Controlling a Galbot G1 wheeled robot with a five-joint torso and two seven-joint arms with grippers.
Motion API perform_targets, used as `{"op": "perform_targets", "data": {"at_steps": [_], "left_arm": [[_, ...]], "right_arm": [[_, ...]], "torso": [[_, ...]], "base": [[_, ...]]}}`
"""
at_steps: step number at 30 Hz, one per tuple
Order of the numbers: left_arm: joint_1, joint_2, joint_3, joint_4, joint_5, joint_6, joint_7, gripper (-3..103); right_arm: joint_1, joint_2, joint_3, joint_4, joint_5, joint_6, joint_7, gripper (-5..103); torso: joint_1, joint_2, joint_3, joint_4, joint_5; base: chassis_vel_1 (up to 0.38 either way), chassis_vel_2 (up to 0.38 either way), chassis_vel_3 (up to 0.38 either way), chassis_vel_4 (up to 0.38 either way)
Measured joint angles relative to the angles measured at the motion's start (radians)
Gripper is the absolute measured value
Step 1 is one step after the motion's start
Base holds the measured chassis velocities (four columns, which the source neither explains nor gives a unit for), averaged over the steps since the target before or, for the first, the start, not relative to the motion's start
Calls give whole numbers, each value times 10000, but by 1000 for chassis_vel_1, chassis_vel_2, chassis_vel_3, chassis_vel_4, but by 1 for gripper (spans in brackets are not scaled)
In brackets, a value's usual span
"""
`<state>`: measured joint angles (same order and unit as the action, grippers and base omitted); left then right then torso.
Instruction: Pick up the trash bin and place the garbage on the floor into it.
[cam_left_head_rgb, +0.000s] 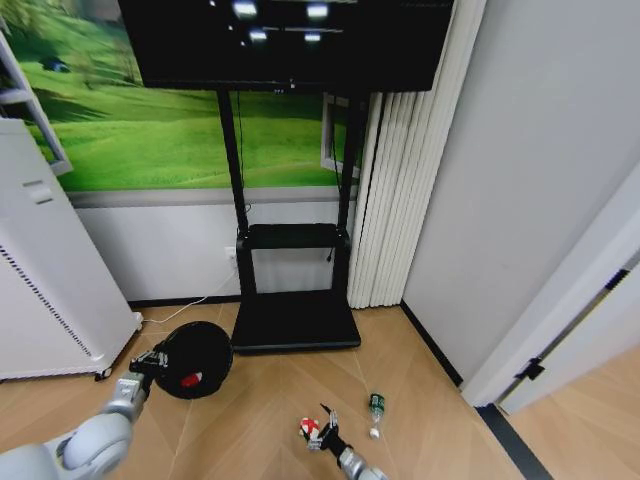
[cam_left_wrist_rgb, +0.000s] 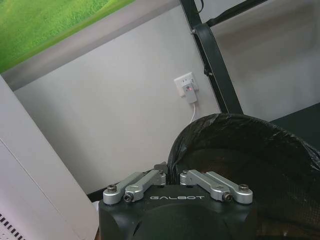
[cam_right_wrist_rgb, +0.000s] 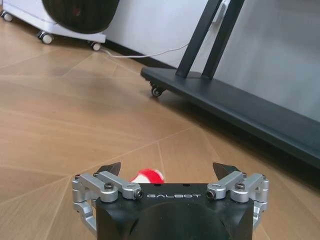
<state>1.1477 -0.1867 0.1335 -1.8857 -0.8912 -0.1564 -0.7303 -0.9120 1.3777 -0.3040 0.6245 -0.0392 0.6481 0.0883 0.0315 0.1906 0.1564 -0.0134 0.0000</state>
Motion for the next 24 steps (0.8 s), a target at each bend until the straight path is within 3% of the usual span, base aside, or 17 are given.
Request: {"op": "perform_targets", "data": {"at_steps": [9, 24], "left_arm": [[49, -149, 0, 7, 14, -22, 2, 7], [100, -337, -17, -10, 60, -33, 38, 7]], "right_arm": [[317, 384, -103, -881, 68, -414, 199, 100], [362, 679, 237, -1530, -33, -439, -94, 100]], "torso": [[0, 0, 0, 0, 2], [1, -1, 1, -1, 1]], "base": [[0, 0, 0, 0], [0, 0, 0, 0]]}}
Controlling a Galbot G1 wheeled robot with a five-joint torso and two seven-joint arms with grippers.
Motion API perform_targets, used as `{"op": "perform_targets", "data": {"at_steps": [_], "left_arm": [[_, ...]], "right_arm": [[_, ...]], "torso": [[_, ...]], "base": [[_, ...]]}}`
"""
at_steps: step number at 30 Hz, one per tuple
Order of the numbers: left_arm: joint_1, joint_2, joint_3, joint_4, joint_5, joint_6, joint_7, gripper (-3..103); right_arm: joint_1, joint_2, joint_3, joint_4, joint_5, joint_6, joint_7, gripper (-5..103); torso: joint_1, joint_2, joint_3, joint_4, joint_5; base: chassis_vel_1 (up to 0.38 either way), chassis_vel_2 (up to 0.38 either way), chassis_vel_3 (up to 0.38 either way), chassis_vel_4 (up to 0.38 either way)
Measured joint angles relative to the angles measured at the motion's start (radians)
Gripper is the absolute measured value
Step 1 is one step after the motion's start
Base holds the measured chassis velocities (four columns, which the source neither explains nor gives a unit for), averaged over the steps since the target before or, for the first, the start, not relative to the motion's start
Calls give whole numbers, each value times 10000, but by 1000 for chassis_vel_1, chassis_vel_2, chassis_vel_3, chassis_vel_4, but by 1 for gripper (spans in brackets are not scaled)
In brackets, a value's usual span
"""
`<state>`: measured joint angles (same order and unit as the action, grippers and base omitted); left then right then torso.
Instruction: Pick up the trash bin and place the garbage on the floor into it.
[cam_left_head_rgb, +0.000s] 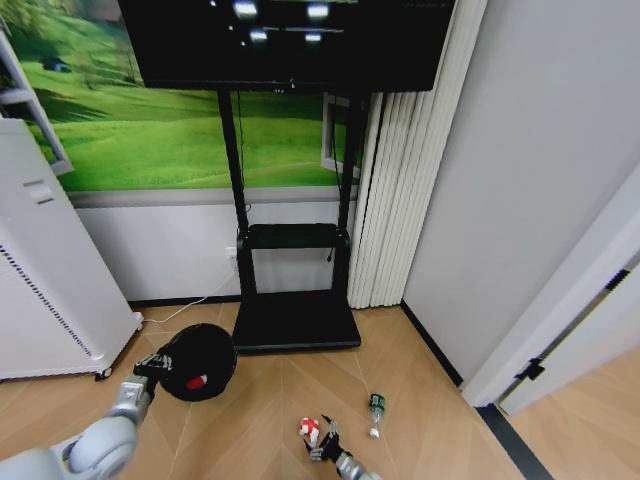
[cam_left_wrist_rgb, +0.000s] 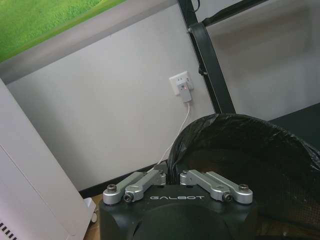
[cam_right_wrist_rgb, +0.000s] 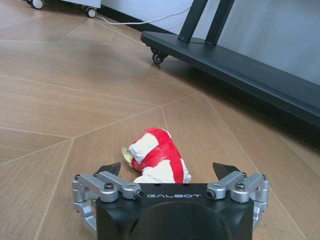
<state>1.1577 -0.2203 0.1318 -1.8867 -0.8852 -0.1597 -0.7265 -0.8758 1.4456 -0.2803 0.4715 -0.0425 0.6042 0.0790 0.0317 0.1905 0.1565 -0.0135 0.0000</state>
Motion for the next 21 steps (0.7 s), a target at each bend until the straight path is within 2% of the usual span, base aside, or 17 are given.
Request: {"op": "perform_targets", "data": {"at_steps": [2, 5, 8, 10, 11, 13, 14, 16, 17, 19, 20, 21], "left_arm": [[12, -1, 0, -16, 4, 0, 3, 7], [29, 6, -17, -47, 35, -25, 19, 7], [41, 5, -27, -59, 39, -31, 21, 7], [75, -34, -43, -77, 43, -34, 21, 7], [75, -34, -43, -77, 43, -34, 21, 7], [139, -84, -53, -129, 59, -34, 21, 7], [139, -84, -53, -129, 59, -34, 21, 7], [220, -93, -64, -164, 124, -34, 21, 7], [220, -93, -64, -164, 124, -34, 21, 7], [230, -78, -85, -189, 131, -34, 22, 7], [230, -78, -85, -189, 131, -34, 22, 7], [230, -58, -86, -190, 132, -34, 27, 7]], "right_arm": [[7, 25, 42, -35, -5, 3, -21, 101], [22, 84, 156, -127, -129, 7, -65, 89], [25, 107, 203, -181, -171, 8, -65, 84], [15, 150, 272, -285, -290, 11, -78, 73], [15, 150, 272, -285, -290, 11, -78, 73], [-12, 197, 338, -343, -359, 16, -86, 61], [-12, 197, 338, -343, -359, 16, -86, 61], [-28, 206, 422, -361, -388, 69, -137, 50], [-28, 206, 422, -361, -388, 69, -137, 50], [-66, 151, 454, -272, -438, 142, -158, 39], [-66, 151, 454, -272, -438, 142, -158, 39], [-76, 121, 463, -227, -442, 165, -157, 33]], "torso": [[0, 1, 0, 1, 0], [0, 0, 0, 1, 0], [0, 1, 0, 1, 0], [0, 0, 0, 1, 0], [0, 0, 0, 1, 0], [0, 0, 0, 0, 0], [0, 0, 0, 0, 0], [0, 0, 0, 1, 0], [0, 0, 0, 1, 0], [0, 0, 0, 1, 0], [0, 0, 0, 1, 0], [0, 1, 0, 1, 0]], "base": [[0, 0, 0, 0], [0, 0, 0, 0], [0, 0, 0, 0], [0, 0, 0, 0], [0, 0, 0, 0], [0, 0, 0, 0], [0, 0, 0, 0], [0, 0, 0, 0], [0, 0, 0, 0], [0, 0, 0, 0], [0, 0, 0, 0], [0, 0, 0, 0]]}}
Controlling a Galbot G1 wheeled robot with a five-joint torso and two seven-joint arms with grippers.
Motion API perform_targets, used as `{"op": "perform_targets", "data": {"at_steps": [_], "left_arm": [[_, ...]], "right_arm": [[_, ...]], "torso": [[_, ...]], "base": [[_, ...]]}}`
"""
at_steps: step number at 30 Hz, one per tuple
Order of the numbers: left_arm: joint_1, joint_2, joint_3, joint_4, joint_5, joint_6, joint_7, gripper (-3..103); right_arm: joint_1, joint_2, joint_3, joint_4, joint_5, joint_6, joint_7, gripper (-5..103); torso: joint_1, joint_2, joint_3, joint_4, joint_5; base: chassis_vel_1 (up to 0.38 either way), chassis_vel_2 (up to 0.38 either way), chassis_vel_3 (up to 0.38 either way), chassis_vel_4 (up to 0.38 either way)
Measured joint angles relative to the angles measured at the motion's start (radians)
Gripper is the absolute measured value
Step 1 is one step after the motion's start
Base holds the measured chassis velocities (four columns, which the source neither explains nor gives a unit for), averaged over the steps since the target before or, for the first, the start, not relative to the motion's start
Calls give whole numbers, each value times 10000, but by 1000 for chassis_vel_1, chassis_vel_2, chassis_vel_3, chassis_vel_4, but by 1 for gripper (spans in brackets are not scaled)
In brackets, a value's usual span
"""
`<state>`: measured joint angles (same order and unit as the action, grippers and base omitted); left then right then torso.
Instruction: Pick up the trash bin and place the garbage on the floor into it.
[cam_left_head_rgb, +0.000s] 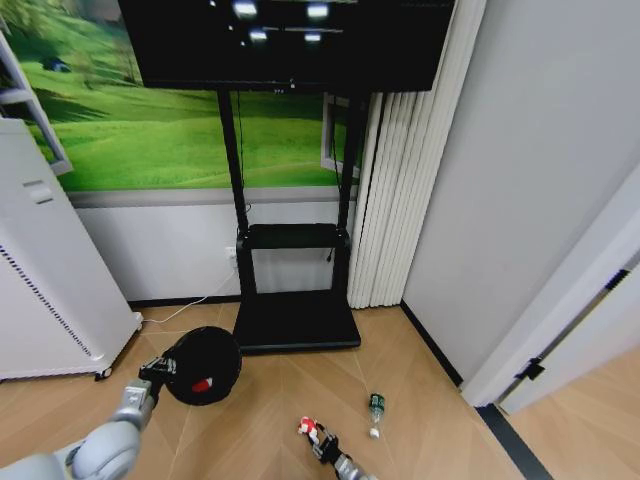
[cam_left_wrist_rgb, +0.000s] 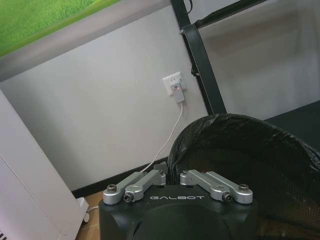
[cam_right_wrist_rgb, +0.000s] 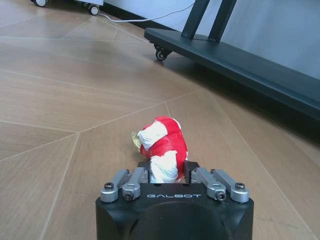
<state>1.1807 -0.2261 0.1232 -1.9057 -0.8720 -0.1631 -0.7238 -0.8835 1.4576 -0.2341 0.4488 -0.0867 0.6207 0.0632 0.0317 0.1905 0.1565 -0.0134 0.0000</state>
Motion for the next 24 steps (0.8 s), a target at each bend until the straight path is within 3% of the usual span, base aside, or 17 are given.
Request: {"op": "perform_targets", "data": {"at_steps": [5, 8, 16, 24], "left_arm": [[-37, 101, 23, 19, 7, 3, 10, 7], [-72, 111, 75, 29, 48, 50, 25, 7], [-89, 115, 193, 0, 52, 138, 29, 7], [-173, 46, 335, 102, 14, 186, 82, 7]], "right_arm": [[-146, -335, 39, 655, 262, 69, 125, 21], [-260, -662, 147, 1241, 862, 183, 181, 21], [-408, -1455, 783, 2701, 1033, 539, 360, 21], [-390, -2642, 554, 5151, 1831, 408, 542, 21]], "torso": [[0, -1, 0, 1, 1], [0, 0, 0, 0, 0], [-1, 0, 0, 0, 1], [0, -1, 0, 1, 1]], "base": [[0, 0, 0, 0], [0, 0, 0, 0], [0, 0, 0, 0], [0, 0, 0, 0]]}}
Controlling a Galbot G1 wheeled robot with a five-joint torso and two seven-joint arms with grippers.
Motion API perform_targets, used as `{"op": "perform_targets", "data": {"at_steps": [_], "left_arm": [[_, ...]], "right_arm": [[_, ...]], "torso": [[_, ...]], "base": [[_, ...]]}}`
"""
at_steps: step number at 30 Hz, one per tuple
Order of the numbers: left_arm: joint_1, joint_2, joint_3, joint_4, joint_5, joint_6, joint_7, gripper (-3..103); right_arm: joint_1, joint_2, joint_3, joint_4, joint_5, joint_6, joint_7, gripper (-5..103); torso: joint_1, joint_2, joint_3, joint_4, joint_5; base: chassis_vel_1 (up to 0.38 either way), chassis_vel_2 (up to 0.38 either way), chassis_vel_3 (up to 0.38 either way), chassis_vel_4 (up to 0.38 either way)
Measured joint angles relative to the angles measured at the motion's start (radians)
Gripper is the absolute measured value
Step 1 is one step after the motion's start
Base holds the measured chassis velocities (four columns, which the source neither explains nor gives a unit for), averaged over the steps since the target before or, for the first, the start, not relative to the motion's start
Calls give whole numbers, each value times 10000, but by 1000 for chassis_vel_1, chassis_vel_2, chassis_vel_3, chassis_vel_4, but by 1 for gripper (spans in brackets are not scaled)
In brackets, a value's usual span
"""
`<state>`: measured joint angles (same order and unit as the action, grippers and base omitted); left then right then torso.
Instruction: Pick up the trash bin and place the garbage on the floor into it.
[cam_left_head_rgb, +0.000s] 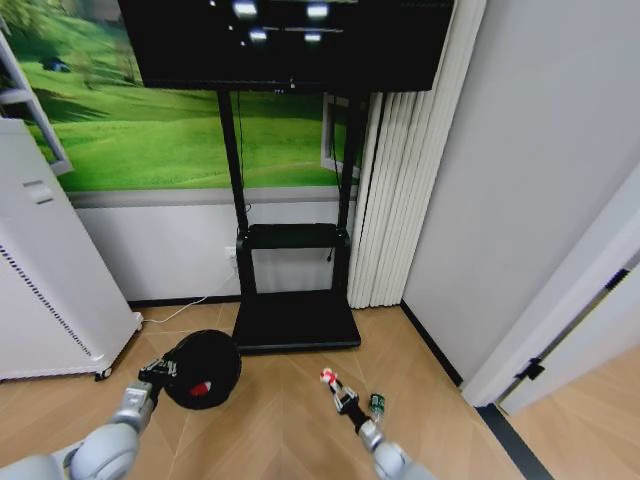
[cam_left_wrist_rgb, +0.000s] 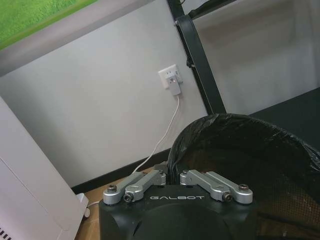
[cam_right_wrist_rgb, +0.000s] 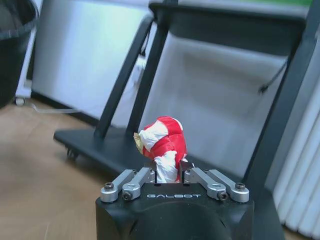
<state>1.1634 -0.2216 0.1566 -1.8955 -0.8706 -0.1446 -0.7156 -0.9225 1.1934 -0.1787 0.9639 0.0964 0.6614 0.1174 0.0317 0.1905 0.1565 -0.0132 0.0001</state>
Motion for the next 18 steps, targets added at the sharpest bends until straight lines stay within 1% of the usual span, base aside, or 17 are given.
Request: {"op": "perform_targets", "data": {"at_steps": [1, 2, 3, 4, 5, 8, 9, 12, 13, 15, 16, 18], "left_arm": [[-24, -35, 8, 50, -13, 5, 13, 7], [-24, -35, 8, 50, -13, 5, 13, 7], [-56, -88, 10, 139, -28, 8, 49, 7], [-63, -123, 9, 192, -34, 7, 67, 7], [-63, -123, 9, 192, -34, 7, 67, 7], [-107, -255, 23, 309, -88, 26, 95, 7], [-107, -255, 23, 309, -88, 26, 95, 7], [-179, -350, 34, 354, -174, 77, 84, 7], [-179, -350, 34, 354, -174, 77, 84, 7], [-211, -416, 38, 398, -213, 109, 77, 7], [-211, -416, 38, 398, -213, 109, 77, 7], [-258, -482, 39, 453, -256, 132, 77, 7]], "right_arm": [[-1, -211, -84, 373, 33, -45, 33, 21], [-1, -211, -84, 373, 33, -45, 33, 21], [0, -572, -240, 1050, 140, -142, 132, 21], [8, -775, -383, 1500, 255, -245, 201, 21], [8, -775, -383, 1500, 255, -245, 201, 21], [337, -1275, -1311, 2849, 512, -554, 434, 21], [337, -1275, -1311, 2849, 512, -554, 434, 21], [683, -1342, -2038, 3460, 705, -754, 611, 21], [683, -1342, -2038, 3460, 705, -754, 611, 21], [1092, -1329, -2641, 3648, 770, -833, 686, 21], [1092, -1329, -2641, 3648, 770, -833, 686, 21], [1724, -1232, -3419, 3572, 722, -835, 703, 21]], "torso": [[0, 0, 0, 0, 2], [0, 0, 0, 0, 2], [0, 0, 0, -1, -1], [0, 0, 0, -3, -3], [0, 0, 0, -3, -3], [0, 0, 0, -1, -2], [0, 0, 0, -1, -2], [0, 0, 0, -1, -1], [0, 0, 0, -1, -1], [0, 0, 0, -1, -1], [0, 0, 0, -1, -1], [0, 0, 0, 0, -1]], "base": [[0, 0, 0, 0], [0, 0, 0, 0], [0, 0, 0, 0], [0, 0, 0, 0], [0, 0, 0, 0], [0, 0, 0, 0], [0, 0, 0, 0], [0, 0, 0, 0], [0, 0, 0, 0], [0, 0, 0, 0], [0, 0, 0, 0], [0, 0, 0, 0]]}}
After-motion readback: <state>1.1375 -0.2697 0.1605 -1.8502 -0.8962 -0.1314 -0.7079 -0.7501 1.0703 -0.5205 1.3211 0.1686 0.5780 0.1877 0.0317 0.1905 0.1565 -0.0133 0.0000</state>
